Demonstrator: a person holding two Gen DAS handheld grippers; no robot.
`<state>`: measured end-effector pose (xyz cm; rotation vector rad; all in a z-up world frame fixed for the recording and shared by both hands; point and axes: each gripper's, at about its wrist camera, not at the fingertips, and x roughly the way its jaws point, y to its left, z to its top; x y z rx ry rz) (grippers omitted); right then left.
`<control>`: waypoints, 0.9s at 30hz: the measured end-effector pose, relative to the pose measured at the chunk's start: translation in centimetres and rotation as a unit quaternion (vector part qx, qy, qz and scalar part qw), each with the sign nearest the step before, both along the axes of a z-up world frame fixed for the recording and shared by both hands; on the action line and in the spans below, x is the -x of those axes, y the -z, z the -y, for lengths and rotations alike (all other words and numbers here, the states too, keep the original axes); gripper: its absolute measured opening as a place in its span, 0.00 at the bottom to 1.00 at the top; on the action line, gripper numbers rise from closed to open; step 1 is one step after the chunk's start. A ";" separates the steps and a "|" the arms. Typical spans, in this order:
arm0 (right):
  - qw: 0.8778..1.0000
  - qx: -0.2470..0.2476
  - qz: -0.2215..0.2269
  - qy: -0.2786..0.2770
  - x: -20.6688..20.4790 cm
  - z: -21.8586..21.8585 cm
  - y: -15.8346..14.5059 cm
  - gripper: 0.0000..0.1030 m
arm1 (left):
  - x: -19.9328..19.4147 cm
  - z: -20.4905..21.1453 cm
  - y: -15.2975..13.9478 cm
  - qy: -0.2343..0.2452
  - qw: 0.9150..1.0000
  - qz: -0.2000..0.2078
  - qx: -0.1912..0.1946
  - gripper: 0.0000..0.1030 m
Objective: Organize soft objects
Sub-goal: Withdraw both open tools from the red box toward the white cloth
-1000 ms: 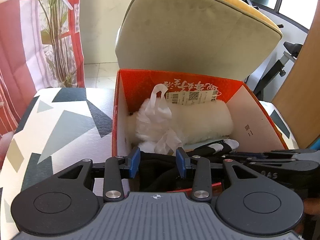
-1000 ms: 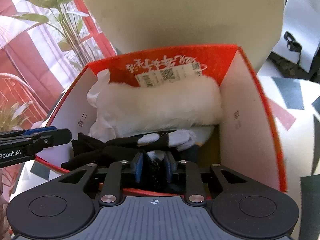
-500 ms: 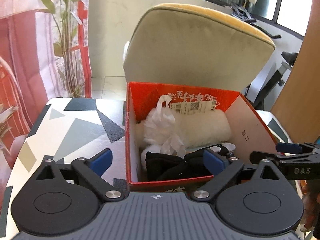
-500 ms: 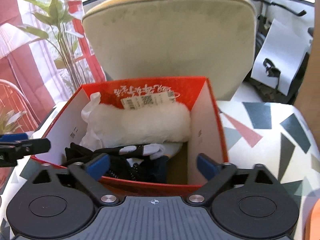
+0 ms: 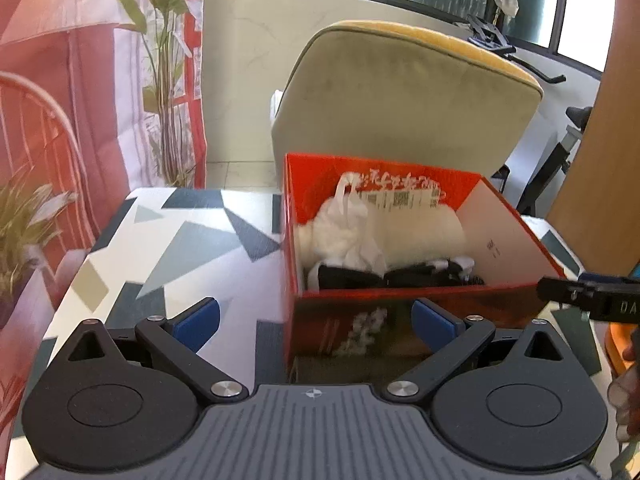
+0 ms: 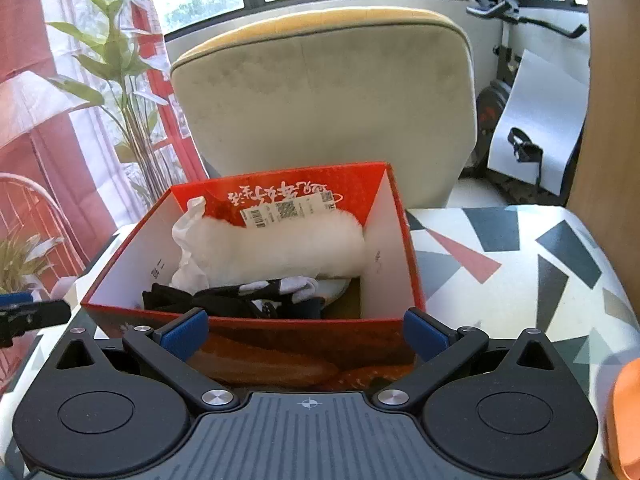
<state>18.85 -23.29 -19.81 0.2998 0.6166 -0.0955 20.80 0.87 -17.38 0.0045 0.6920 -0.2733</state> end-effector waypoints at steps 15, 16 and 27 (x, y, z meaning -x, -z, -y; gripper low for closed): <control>0.999 0.029 0.010 -0.035 4.2 -2.9 1.5 1.00 | 3.6 -0.9 2.5 -0.004 1.000 -0.018 0.005 1.00; 0.999 0.027 0.008 -0.039 4.3 -3.2 1.7 1.00 | 3.7 -0.9 2.7 -0.003 1.000 -0.022 0.007 1.00; 0.998 0.011 -0.021 -0.056 5.7 -4.2 4.3 1.00 | 4.8 -1.0 4.3 0.003 0.999 -0.046 0.019 1.00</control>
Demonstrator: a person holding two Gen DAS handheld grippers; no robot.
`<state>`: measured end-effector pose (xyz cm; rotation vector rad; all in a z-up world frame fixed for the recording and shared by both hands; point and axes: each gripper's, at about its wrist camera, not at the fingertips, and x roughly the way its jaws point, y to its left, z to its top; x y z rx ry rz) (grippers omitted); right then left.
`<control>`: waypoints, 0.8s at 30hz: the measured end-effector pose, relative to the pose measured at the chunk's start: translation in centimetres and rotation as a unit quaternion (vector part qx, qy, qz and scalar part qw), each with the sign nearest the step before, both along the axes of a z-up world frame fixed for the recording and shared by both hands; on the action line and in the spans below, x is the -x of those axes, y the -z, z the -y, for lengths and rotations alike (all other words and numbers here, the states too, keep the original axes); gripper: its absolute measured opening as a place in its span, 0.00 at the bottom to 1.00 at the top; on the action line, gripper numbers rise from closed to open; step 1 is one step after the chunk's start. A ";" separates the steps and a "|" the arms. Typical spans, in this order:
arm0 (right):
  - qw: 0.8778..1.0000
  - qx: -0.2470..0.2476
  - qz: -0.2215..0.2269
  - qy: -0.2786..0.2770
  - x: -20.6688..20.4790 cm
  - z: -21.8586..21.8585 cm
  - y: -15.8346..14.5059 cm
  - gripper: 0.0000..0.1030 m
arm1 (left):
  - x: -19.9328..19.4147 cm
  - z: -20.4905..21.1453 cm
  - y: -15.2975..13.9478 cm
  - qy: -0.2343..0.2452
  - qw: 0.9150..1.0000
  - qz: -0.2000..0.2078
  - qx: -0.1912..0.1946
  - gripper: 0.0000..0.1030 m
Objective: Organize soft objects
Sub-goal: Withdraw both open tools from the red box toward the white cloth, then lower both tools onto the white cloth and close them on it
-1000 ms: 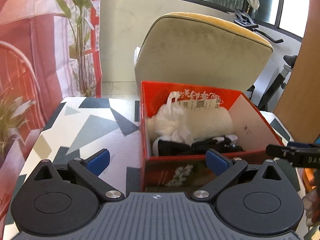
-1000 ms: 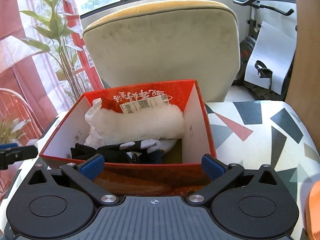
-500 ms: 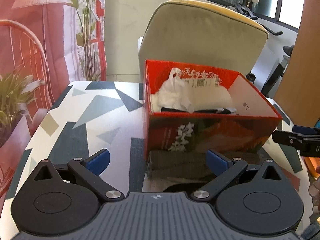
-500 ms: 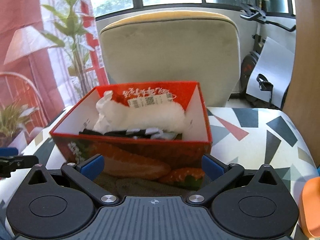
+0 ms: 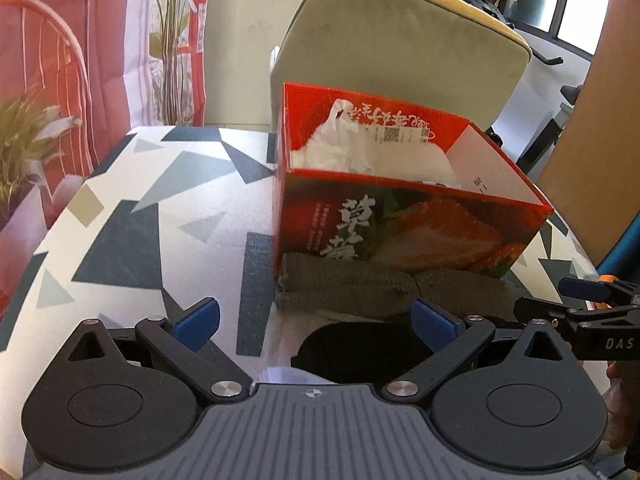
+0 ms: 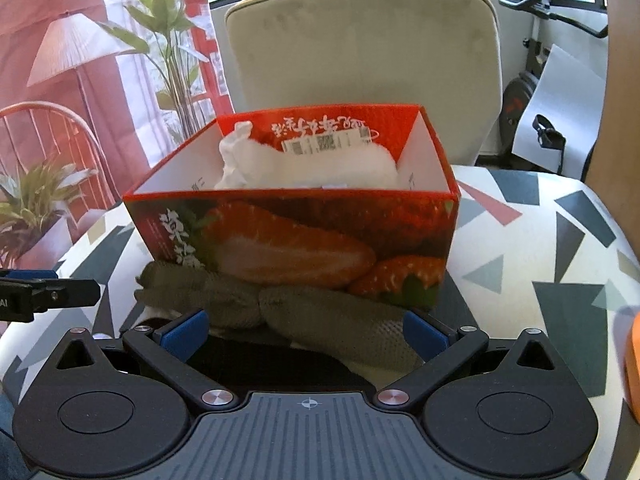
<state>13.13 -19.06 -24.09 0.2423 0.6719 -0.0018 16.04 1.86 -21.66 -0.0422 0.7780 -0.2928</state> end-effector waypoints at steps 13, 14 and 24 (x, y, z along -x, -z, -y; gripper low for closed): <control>1.000 0.006 -0.008 -0.014 1.7 -0.4 1.5 0.99 | 0.9 -1.1 1.5 -0.011 0.999 -0.040 0.022 0.99; 1.000 0.003 -0.011 -0.013 1.8 -0.4 1.7 0.99 | 0.8 -1.2 1.6 -0.011 0.999 -0.042 0.025 0.99; 0.999 0.002 -0.021 -0.024 2.4 -1.0 2.3 0.93 | 1.3 -1.0 1.9 -0.004 0.998 -0.056 0.036 0.96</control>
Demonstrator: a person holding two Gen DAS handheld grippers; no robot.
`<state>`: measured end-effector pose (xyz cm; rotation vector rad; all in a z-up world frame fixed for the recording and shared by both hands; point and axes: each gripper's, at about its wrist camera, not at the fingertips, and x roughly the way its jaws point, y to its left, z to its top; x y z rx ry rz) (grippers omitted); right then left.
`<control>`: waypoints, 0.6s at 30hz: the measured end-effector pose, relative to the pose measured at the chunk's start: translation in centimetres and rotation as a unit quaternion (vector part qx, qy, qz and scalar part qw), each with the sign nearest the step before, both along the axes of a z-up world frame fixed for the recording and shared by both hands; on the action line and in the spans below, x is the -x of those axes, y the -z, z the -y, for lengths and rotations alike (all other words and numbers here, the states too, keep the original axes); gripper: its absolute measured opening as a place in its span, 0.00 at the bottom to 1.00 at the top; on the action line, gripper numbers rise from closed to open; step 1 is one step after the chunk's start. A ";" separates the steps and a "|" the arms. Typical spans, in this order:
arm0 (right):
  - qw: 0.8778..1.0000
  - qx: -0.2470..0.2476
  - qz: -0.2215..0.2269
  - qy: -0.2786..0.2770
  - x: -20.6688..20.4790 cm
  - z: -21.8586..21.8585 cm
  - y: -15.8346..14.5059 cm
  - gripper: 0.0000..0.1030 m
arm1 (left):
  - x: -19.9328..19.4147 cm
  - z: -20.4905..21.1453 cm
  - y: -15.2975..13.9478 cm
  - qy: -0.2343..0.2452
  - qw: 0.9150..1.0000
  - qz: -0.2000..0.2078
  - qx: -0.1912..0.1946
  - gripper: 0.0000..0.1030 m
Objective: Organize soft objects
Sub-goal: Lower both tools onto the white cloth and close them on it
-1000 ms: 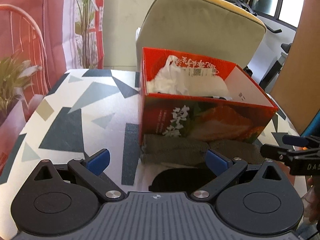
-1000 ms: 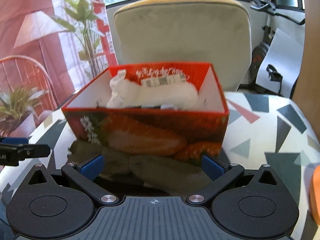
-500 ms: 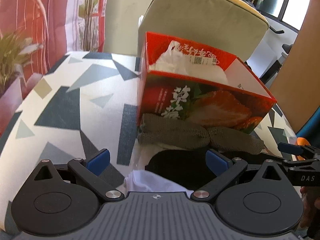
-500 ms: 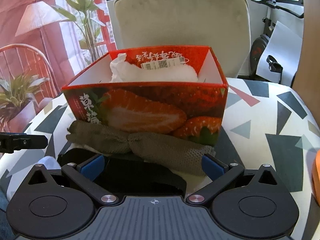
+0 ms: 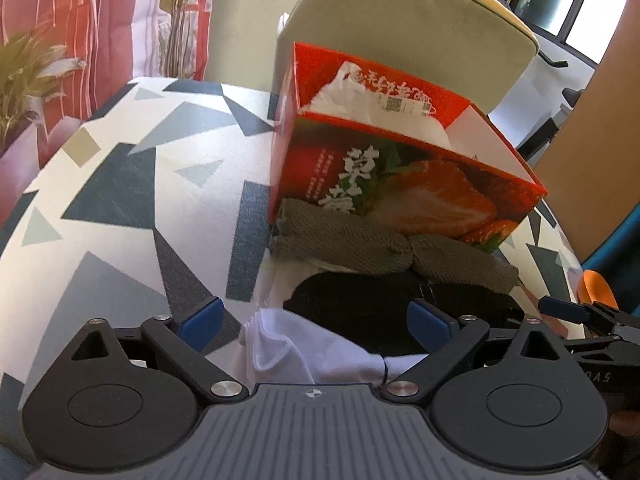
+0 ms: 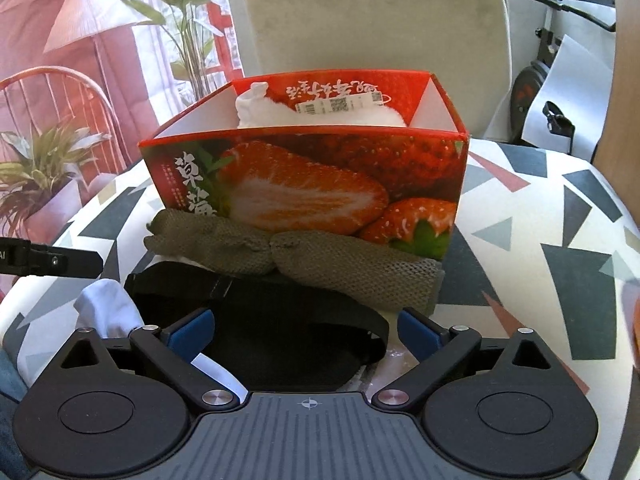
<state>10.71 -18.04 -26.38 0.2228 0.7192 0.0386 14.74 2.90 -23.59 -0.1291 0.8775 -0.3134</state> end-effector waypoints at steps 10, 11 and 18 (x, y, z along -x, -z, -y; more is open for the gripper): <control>1.000 0.004 -0.008 -0.027 2.7 -0.8 -0.3 0.87 | 0.4 -1.3 1.7 -0.007 0.999 -0.031 0.045 0.88; 0.999 0.012 -0.008 -0.032 3.0 -1.0 -0.4 0.87 | 0.5 -1.2 1.8 -0.006 0.999 -0.031 0.044 0.86; 0.999 0.013 -0.028 -0.020 4.8 -0.1 0.3 0.83 | 0.6 -1.2 2.5 -0.003 0.997 -0.044 0.058 0.80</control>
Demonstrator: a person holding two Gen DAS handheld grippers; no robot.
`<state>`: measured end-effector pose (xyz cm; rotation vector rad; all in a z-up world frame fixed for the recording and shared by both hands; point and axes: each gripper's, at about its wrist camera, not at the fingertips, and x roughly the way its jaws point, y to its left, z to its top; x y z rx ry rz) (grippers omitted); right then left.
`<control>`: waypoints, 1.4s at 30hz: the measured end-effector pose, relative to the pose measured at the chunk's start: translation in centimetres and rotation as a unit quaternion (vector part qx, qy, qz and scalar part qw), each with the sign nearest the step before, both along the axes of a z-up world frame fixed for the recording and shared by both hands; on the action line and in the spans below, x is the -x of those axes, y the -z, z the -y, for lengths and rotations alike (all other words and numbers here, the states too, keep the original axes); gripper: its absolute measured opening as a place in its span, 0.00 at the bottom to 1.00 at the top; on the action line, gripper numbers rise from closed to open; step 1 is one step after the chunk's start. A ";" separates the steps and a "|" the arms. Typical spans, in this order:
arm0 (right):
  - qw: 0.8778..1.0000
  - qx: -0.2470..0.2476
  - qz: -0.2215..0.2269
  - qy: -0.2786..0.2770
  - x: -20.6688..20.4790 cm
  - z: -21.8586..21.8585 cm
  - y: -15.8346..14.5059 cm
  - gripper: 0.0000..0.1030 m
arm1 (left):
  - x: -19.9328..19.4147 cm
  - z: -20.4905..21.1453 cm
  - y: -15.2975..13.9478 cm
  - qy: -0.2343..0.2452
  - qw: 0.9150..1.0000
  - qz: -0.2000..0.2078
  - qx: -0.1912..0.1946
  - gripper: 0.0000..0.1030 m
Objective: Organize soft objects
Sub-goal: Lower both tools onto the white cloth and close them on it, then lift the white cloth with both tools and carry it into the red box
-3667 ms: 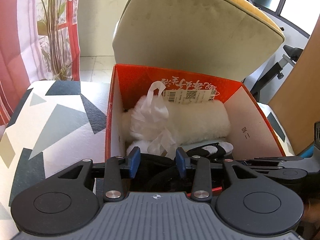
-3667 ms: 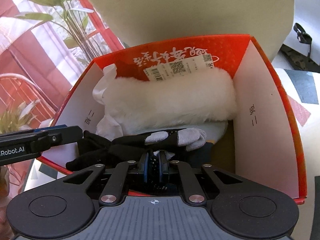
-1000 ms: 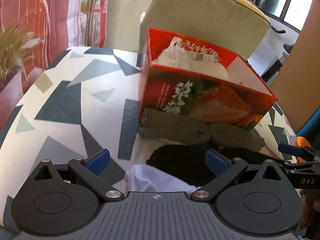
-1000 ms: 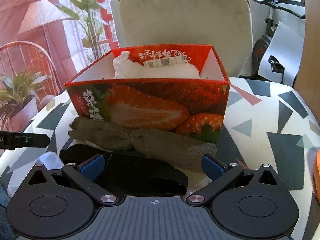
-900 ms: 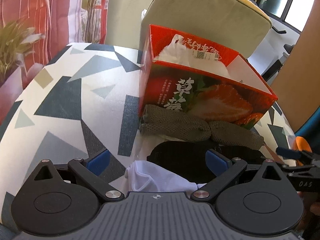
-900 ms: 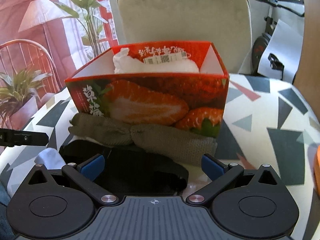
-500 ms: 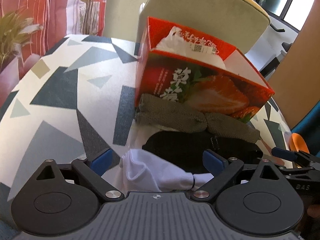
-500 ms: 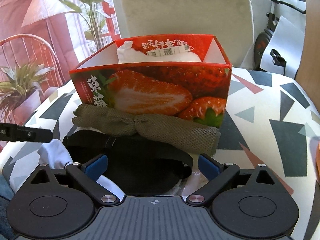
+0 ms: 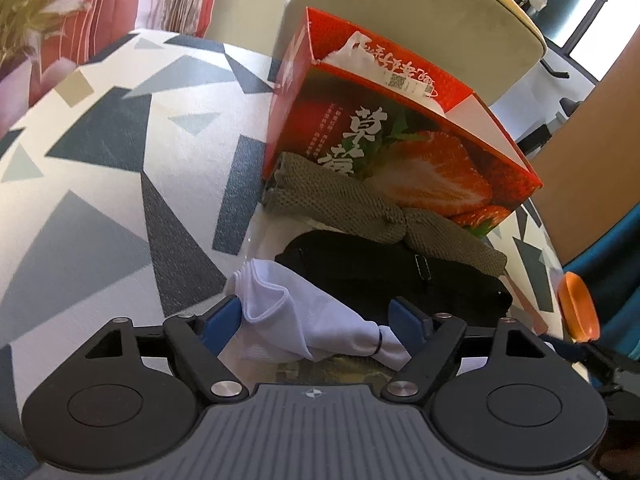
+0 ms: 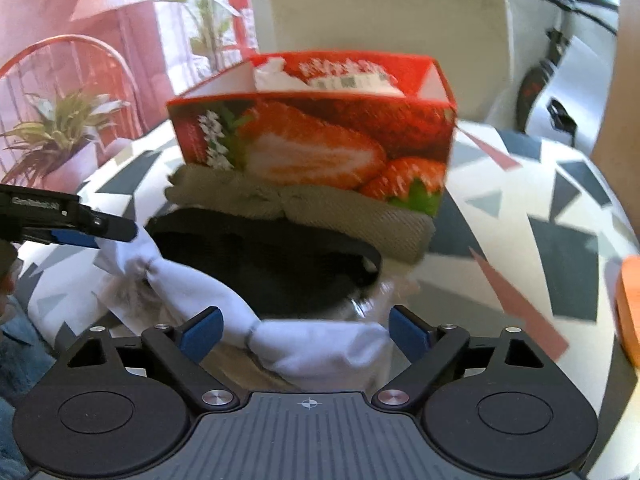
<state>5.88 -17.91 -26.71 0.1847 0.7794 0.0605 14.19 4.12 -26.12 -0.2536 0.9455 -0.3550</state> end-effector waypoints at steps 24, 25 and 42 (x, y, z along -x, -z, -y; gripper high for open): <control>0.999 0.006 0.010 0.053 -0.6 2.1 0.0 0.12 | -0.3 -0.2 1.4 0.000 1.000 -0.023 0.012 0.59; 0.998 0.005 0.012 0.054 -0.7 2.2 -0.2 0.12 | -0.4 -0.2 1.5 -0.001 1.000 -0.024 0.013 0.59; 0.999 -0.001 0.025 0.046 -0.9 2.2 -0.5 0.12 | -0.7 -1.5 0.7 -0.035 0.999 0.016 0.014 0.08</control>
